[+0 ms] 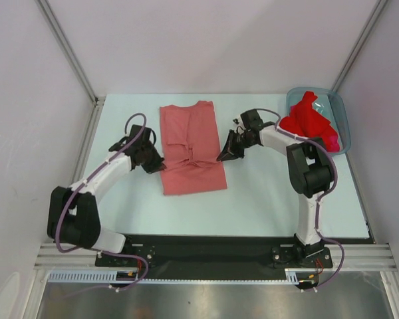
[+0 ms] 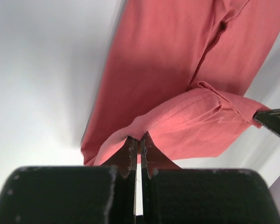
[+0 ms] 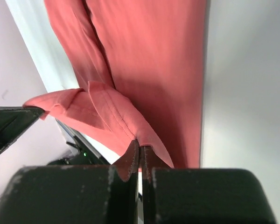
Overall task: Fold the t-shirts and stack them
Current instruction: Fold the tshirt
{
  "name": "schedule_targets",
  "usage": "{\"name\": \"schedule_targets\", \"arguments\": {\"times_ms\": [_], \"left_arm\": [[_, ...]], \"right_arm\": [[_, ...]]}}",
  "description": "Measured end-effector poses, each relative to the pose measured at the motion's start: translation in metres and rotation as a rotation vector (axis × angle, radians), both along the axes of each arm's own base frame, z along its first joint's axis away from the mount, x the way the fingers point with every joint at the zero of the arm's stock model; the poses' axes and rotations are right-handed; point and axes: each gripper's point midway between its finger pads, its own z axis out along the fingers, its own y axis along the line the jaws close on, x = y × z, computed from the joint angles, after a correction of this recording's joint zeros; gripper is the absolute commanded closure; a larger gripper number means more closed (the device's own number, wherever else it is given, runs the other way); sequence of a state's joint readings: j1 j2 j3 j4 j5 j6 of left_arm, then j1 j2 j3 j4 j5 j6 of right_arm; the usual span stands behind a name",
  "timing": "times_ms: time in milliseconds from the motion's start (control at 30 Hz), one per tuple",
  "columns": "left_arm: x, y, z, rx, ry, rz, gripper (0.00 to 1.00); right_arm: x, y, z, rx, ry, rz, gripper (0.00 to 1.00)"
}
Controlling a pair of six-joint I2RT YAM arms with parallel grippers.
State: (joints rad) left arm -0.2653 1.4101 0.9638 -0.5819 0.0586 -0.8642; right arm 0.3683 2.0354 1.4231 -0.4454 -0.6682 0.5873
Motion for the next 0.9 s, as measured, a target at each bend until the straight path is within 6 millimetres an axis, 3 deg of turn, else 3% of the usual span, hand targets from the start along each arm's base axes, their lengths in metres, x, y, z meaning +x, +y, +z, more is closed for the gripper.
{"name": "schedule_targets", "arguments": {"times_ms": [200, 333, 600, 900], "left_arm": [[0.042, -0.007, -0.004, -0.005, 0.001, -0.058, 1.00], [0.056, -0.008, -0.010, -0.008, 0.014, -0.078, 1.00], [0.076, -0.001, -0.019, -0.001, 0.032, -0.083, 1.00], [0.086, 0.000, -0.030, -0.012, 0.064, -0.076, 1.00]], "right_arm": [[0.034, 0.003, 0.006, 0.030, -0.027, -0.002, 1.00], [0.048, 0.004, 0.005, 0.051, -0.021, -0.002, 1.00], [0.068, 0.008, -0.002, 0.080, -0.009, -0.002, 1.00], [0.077, 0.006, -0.004, 0.097, 0.007, -0.013, 1.00]]}}
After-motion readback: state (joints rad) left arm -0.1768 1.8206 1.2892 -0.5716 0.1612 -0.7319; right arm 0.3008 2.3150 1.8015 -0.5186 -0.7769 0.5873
